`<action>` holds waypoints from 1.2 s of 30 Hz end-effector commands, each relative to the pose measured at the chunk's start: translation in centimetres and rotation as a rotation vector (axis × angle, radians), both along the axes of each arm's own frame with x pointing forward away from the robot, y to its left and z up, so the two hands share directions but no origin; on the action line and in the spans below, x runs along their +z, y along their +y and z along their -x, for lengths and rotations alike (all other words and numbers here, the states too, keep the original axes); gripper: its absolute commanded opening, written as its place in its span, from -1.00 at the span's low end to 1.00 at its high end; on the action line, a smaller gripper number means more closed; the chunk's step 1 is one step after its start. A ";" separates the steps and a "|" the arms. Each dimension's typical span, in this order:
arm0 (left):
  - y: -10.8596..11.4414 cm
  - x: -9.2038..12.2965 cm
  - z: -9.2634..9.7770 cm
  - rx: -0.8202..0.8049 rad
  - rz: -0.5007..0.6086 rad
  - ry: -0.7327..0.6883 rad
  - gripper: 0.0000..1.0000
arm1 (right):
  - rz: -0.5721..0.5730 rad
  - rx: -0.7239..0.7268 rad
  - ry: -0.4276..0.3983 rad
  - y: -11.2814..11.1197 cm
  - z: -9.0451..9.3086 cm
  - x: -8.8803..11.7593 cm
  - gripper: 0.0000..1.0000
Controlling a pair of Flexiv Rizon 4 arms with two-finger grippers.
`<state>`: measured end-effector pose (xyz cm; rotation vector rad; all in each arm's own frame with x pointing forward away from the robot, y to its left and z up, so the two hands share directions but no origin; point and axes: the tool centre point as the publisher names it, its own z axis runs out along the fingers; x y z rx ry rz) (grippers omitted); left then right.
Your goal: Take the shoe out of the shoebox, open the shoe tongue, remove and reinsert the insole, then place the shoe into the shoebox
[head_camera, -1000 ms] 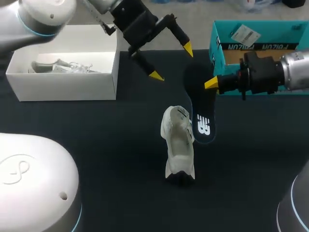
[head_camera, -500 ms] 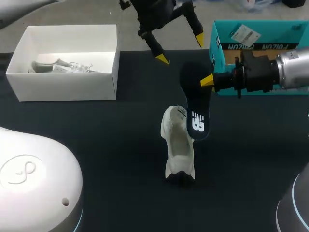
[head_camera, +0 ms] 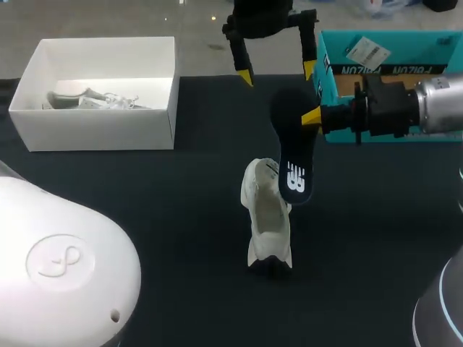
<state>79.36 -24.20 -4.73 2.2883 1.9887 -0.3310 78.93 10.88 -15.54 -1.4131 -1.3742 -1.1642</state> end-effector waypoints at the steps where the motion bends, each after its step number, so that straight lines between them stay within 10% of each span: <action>1: -0.3 0.3 0.2 -0.008 -0.269 -0.051 1.00 | 0.000 -0.002 -0.001 0.1 0.3 0.0 -1.00; 24: -0.9 0.8 0.8 0.022 -0.177 -0.077 1.00 | -0.009 0.019 0.010 0.2 0.8 -0.1 -1.00; 36: 2.4 2.6 1.4 0.090 0.345 -0.254 1.00 | -0.019 0.022 0.009 -0.1 0.9 0.4 -1.00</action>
